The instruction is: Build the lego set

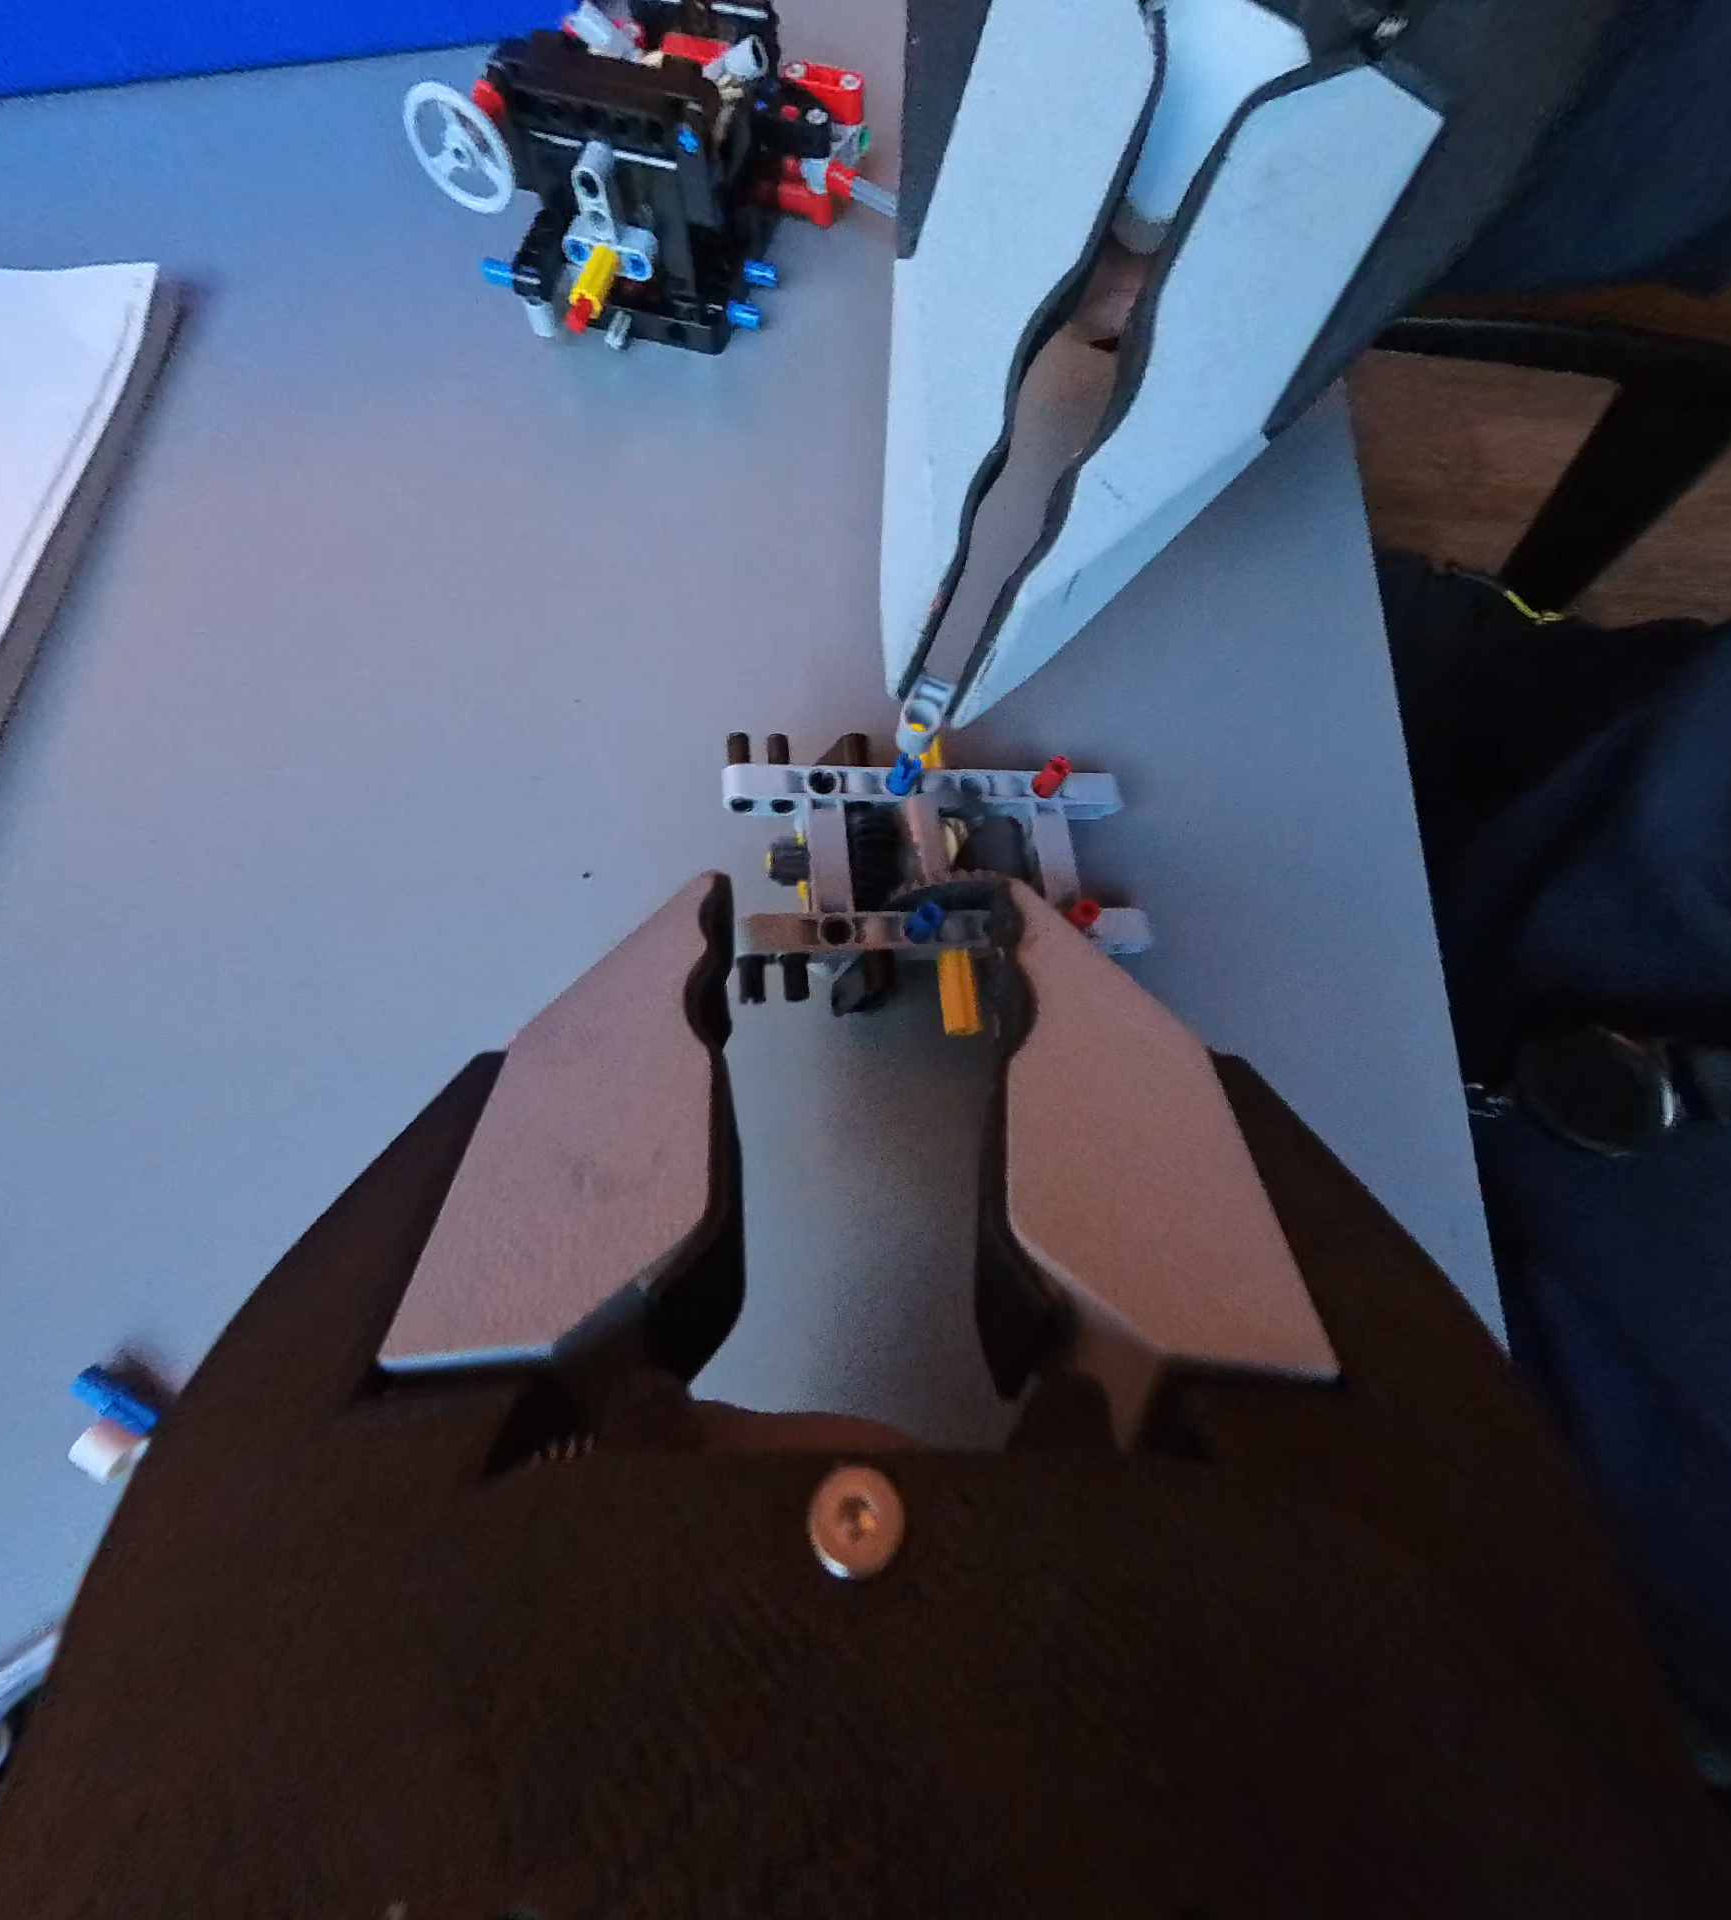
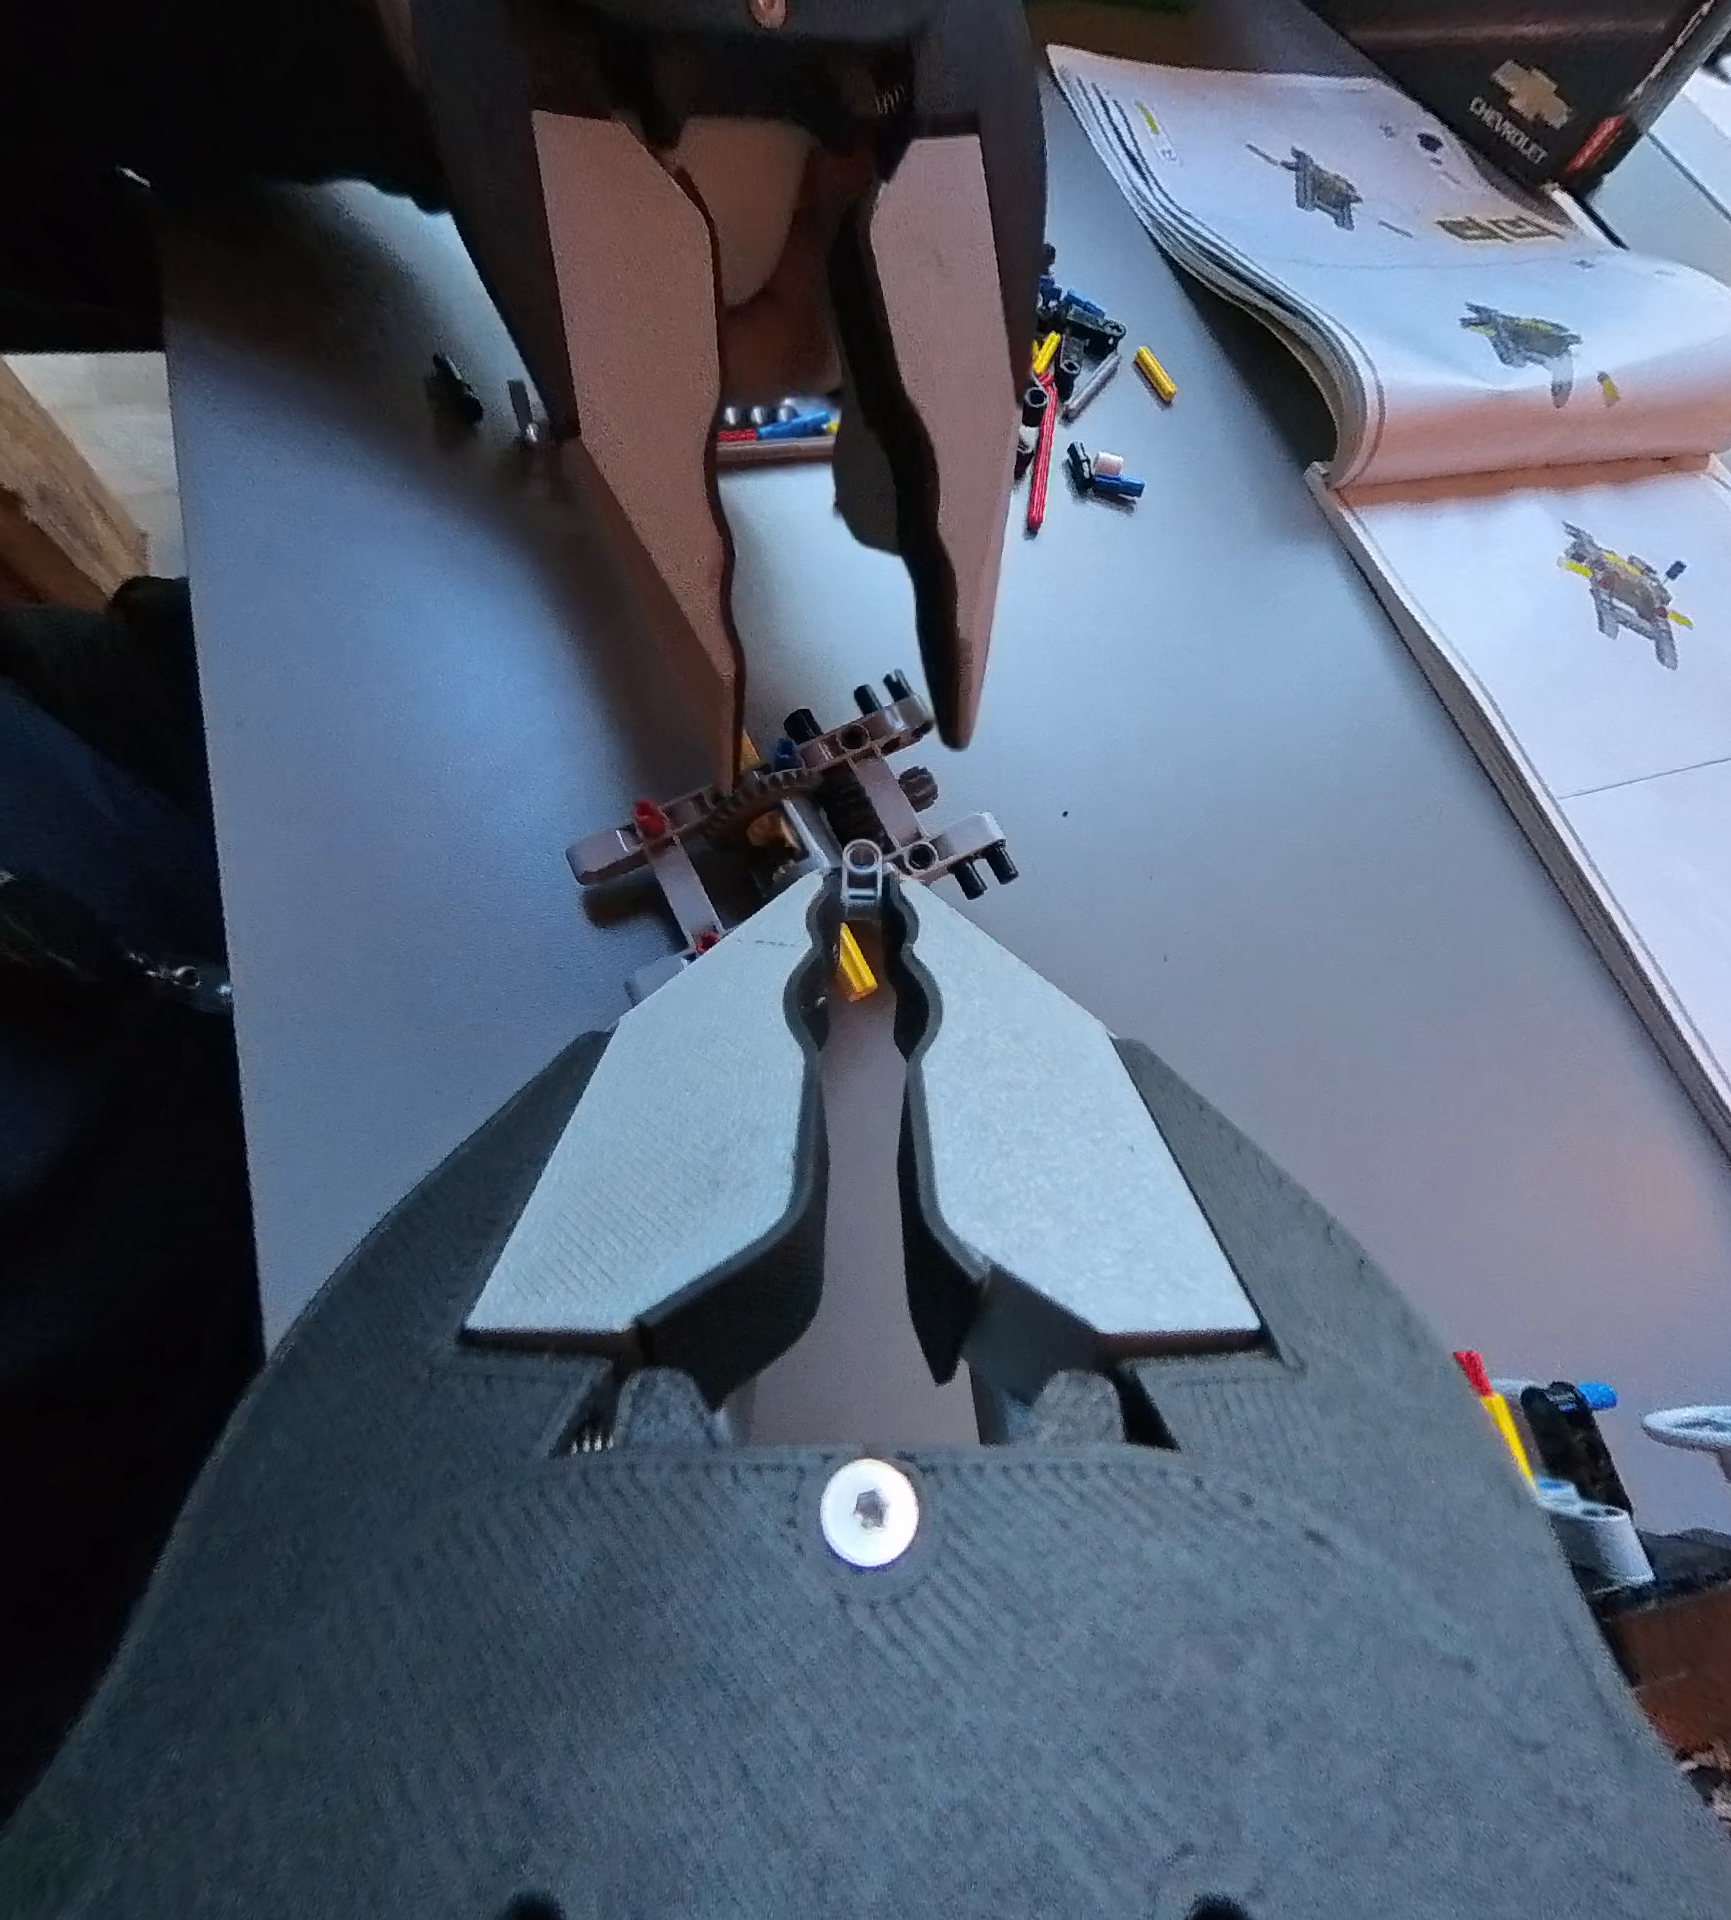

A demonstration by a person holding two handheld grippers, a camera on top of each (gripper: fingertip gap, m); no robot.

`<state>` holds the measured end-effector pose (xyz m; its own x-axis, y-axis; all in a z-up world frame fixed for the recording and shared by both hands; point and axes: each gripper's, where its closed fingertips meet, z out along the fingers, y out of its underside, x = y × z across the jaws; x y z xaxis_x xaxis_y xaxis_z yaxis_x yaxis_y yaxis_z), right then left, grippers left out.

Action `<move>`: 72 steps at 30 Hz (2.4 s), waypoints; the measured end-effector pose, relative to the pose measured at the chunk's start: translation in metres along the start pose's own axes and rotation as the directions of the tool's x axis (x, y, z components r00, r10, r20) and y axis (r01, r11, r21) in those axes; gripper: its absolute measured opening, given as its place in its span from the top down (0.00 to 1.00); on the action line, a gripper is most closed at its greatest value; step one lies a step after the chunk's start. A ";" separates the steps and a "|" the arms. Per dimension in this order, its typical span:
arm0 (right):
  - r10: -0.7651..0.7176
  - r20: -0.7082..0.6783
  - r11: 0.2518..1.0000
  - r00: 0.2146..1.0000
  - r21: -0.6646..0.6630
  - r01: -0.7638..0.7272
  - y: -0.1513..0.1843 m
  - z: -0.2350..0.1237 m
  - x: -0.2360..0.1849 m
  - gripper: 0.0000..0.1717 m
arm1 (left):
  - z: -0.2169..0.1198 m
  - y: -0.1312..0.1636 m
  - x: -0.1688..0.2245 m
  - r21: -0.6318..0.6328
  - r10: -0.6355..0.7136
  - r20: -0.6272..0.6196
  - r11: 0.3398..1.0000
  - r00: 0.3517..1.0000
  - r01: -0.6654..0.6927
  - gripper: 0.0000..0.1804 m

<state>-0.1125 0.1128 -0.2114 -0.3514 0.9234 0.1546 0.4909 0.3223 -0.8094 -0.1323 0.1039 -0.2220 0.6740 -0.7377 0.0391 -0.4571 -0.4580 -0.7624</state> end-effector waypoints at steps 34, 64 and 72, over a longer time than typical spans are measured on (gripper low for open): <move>-0.164 0.236 0.896 0.958 -0.370 0.244 0.010 0.006 0.002 0.97 | 0.003 0.003 -0.001 0.026 0.054 -0.030 0.998 0.998 -0.053 0.82; 0.060 0.241 0.977 0.969 -0.213 -0.007 -0.010 0.000 0.015 0.97 | -0.023 -0.022 -0.016 0.201 -0.028 -0.012 0.979 1.000 0.030 0.88; 0.186 0.305 0.983 0.934 -0.070 -0.173 -0.026 0.008 0.004 0.97 | -0.013 -0.030 -0.003 0.226 -0.046 -0.070 0.972 0.997 0.060 0.89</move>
<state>-0.1331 0.1069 -0.1939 -0.4800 0.8589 -0.1787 0.5986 0.1718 -0.7824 -0.1282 0.1133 -0.1909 0.6518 -0.7490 0.1189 -0.2726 -0.3777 -0.8849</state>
